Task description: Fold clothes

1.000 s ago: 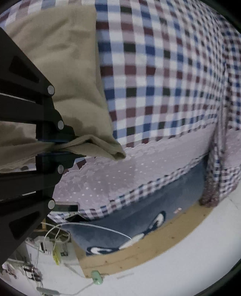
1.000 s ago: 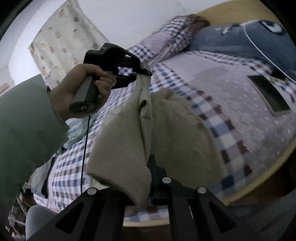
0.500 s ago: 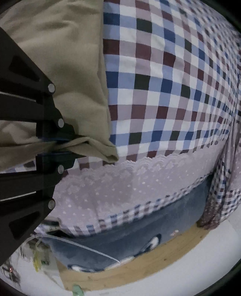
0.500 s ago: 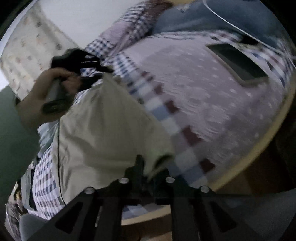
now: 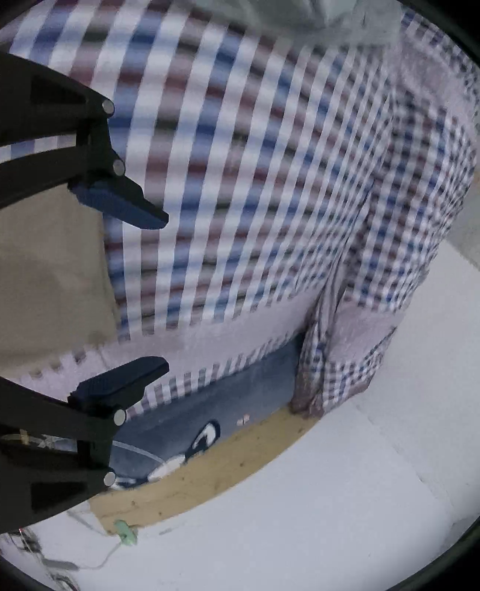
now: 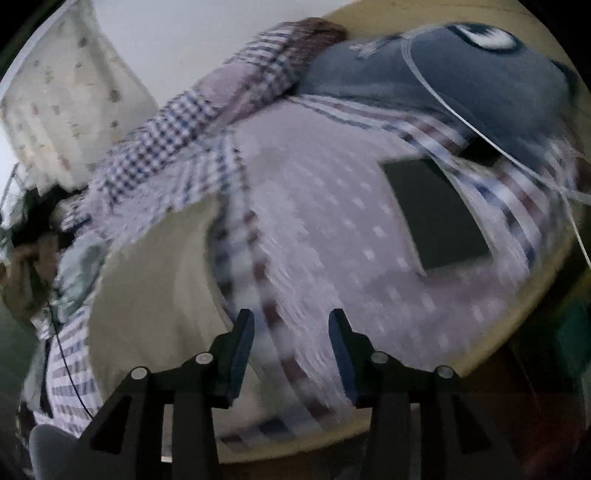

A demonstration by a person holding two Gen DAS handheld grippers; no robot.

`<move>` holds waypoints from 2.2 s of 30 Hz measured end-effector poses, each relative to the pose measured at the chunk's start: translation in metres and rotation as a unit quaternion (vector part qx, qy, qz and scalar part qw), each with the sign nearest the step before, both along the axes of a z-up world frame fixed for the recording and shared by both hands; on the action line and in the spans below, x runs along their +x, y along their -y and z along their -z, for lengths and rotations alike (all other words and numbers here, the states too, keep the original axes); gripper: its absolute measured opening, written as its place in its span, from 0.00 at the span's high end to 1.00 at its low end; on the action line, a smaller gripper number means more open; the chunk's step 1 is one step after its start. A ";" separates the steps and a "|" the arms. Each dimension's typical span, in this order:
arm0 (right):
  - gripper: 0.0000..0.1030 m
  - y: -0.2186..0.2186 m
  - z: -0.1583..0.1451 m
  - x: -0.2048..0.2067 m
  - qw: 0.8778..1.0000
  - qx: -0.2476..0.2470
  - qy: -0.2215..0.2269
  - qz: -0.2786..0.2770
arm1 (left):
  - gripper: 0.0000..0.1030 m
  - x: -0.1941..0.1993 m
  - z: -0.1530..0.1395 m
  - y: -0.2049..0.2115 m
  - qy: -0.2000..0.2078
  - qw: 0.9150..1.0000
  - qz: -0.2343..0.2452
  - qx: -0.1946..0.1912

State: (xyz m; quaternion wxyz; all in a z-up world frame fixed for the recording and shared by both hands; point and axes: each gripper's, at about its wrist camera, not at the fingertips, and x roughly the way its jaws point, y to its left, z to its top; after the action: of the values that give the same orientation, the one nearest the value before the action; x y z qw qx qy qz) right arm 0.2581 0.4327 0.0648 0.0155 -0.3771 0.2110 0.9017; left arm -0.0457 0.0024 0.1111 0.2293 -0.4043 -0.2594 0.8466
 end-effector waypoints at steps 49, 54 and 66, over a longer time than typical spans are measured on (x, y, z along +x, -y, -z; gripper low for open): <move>0.97 0.132 0.028 -0.285 0.987 0.039 0.022 -0.152 | 0.89 -0.003 0.131 0.026 0.051 0.998 -0.014 0.037; 0.97 0.137 0.010 -0.283 0.989 0.041 -0.006 -0.142 | 0.89 -0.003 0.132 0.029 0.050 0.998 -0.023 0.038; 0.91 0.118 0.017 -0.288 0.995 0.049 0.017 -0.090 | 0.89 -0.005 0.137 0.046 0.057 0.993 -0.018 0.098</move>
State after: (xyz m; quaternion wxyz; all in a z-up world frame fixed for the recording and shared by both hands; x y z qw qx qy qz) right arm -0.0302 0.3147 0.0481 -0.0440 -0.4082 0.1319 0.9022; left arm -0.0510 -0.0435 -0.0262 0.2378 -0.4228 -0.3606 0.7967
